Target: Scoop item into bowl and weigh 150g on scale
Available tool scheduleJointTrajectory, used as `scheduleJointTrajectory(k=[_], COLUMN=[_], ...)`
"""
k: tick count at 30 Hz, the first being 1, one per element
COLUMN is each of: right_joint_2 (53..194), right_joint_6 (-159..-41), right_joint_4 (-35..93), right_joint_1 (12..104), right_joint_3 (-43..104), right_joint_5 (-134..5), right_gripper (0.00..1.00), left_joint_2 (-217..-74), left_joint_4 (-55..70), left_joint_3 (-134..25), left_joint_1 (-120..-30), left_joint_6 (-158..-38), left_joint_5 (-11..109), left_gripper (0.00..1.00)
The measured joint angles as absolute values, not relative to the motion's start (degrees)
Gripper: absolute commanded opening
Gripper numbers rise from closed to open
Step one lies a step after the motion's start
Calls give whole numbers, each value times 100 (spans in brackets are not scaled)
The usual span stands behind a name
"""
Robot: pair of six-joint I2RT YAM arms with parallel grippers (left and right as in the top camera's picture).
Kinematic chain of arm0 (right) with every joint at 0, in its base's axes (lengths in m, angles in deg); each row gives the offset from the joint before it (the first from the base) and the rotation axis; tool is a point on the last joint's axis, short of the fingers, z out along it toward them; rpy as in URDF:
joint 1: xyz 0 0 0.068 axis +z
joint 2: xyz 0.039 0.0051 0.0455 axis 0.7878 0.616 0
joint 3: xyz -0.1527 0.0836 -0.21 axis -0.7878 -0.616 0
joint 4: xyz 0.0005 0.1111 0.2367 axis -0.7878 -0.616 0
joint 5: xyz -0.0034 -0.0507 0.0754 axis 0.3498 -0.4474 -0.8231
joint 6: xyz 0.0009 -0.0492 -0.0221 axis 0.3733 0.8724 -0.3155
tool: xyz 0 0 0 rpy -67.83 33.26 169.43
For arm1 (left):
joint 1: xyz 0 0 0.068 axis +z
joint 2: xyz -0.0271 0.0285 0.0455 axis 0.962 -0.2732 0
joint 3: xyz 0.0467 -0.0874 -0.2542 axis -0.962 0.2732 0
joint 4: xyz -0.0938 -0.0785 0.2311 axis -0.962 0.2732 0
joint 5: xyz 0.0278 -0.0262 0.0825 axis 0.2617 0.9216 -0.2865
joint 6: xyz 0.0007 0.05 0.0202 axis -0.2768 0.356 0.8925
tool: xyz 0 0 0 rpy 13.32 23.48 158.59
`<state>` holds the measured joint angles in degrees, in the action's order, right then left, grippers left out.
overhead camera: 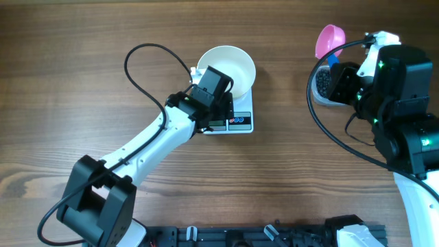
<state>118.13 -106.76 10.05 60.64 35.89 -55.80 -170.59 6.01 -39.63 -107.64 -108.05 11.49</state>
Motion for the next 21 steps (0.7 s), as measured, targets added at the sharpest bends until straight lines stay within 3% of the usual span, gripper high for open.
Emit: scheduleJointTrajectory(k=[7, 13, 21], right_joint_2=[11813, 11813, 11813], right_joint_6=[-10669, -10669, -10671], right_joint_4=[1007, 1020, 1023], right_joint_1=[6064, 6064, 6064], right_joint_3=[3589, 3589, 3589], right_joint_5=[-5580, -5580, -5580], right_gripper=[4, 4, 4], left_joint_2=[-16650, -15912, -16296], left_joint_4=[491, 190, 81], left_joint_3=[-3957, -3954, -3952], left_joint_1=[-10810, -10810, -10810], left_joint_6=[-10788, -10785, -10790], left_joint_5=[1565, 1243, 889], left_gripper=[99, 100, 100])
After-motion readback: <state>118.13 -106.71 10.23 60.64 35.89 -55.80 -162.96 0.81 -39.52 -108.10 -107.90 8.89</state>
